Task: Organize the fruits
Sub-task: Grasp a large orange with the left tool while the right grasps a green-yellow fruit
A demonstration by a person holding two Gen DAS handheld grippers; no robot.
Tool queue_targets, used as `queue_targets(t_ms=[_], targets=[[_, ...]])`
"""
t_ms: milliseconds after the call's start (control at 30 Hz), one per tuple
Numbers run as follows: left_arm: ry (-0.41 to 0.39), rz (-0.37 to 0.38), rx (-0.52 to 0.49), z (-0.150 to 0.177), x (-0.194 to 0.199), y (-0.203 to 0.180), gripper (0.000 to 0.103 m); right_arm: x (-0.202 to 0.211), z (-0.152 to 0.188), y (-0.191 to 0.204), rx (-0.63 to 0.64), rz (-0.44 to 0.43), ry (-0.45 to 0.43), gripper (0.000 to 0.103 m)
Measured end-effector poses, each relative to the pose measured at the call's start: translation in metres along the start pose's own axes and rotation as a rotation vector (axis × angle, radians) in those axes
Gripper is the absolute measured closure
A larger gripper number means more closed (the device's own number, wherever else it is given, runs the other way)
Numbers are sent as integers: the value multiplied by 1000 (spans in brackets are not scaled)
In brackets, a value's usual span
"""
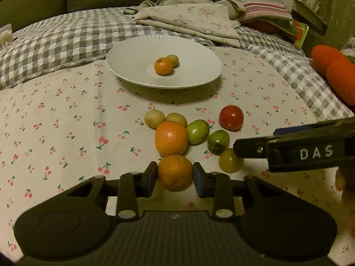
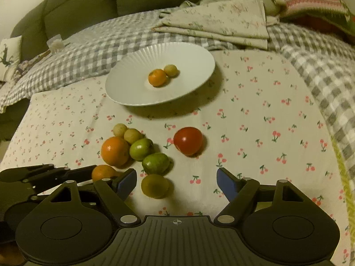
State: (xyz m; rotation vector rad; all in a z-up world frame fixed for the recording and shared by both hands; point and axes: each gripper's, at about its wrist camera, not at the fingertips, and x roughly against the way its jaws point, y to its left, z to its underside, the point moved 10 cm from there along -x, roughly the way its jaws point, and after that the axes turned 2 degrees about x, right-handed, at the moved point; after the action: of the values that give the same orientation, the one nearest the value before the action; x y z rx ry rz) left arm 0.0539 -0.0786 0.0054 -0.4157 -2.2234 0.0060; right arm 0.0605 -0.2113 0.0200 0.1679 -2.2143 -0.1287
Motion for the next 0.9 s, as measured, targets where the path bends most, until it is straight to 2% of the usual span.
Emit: queue_targets(t_ms=[167,267,533,600,633,667,733,900], targets=[[14,-6,35,-2,4,8,70,-8,5,3,-10,-23,30,25],[26,-11,61,-2,5,14,70,-15,9,5,-32,-51,62,29],[23,-32,100,-6,10,26,70,-25,13,7,-24,-48,77,38],[19,-32,106,-7,11,26,70,-27,13,11,-15,-68,72,48],[17,-31,108,-8,12,27,70,-27,12,15,-14,-97,70,71],[14,-30,110,-9,13,27,70,-24,11,20,-12,-115,70,75],[7,-30,111,-10,15,26,70,-16,7,20,10,-90,49,75],[-17,-41,98,-15,19,25,70,-8,0,14,-20,-106,35,75]])
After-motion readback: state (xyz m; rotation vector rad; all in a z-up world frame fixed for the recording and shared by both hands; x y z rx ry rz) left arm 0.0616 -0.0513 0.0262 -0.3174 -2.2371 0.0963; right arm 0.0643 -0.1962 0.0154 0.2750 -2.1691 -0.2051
